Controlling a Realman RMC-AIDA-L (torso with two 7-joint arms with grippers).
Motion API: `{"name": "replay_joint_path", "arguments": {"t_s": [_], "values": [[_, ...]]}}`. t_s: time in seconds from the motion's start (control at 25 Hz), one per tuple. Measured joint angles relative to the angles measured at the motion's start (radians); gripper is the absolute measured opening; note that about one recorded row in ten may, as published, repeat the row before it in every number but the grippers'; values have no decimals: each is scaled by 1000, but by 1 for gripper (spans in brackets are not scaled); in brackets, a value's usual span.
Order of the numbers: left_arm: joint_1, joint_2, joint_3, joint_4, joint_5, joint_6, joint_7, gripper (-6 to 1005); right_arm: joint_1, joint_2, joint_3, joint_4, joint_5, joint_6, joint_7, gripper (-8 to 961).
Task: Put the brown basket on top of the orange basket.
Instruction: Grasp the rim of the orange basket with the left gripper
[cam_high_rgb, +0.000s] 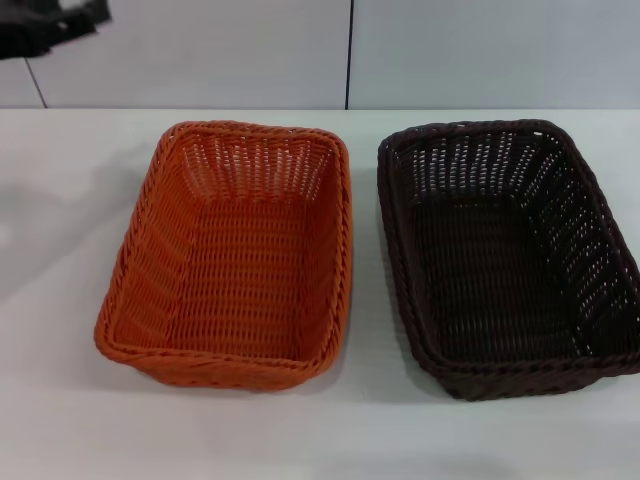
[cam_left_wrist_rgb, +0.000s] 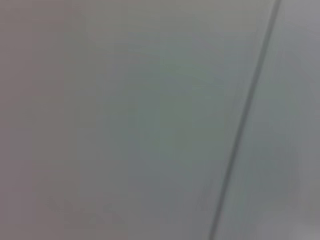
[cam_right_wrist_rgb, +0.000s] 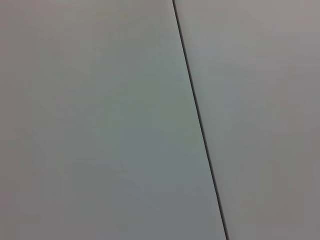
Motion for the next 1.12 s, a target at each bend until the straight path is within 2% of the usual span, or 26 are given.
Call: {"name": "replay_joint_path", "arguments": {"t_s": [0.08, 0.16, 0.2, 0.24, 0.36, 0.52, 0.56, 0.6, 0.64, 1.12], "values": [[-13, -5, -1, 82, 166, 32, -119, 779, 0, 0, 0, 0, 0, 0, -1, 506], [-49, -21, -5, 145, 355, 94, -252, 777, -5, 0, 1, -5, 0, 0, -2, 506], [-49, -21, -5, 145, 355, 94, -252, 776, -7, 0, 1, -7, 1, 0, -2, 506], [-70, -30, -11, 160, 429, 125, -303, 775, -9, 0, 1, -9, 1, 0, -2, 506], [-126, -70, -25, 171, 621, 194, -421, 773, -12, -1, 2, -10, 1, -1, -2, 506], [-152, -131, -26, 176, 800, 203, -514, 769, -15, -2, 11, -11, 1, -6, -2, 505], [-154, -143, -26, 179, 829, 203, -530, 768, -17, -2, 12, -11, 1, -6, -2, 505], [-154, -143, -26, 179, 829, 203, -530, 767, -19, -2, 15, -12, 1, -5, -2, 505], [-157, -157, -27, 182, 869, 204, -568, 767, -21, -2, 23, -14, 1, -3, -2, 505], [-141, -161, -27, 157, 946, 232, -682, 756, -23, -6, 39, -41, -2, 0, -20, 505]]}}
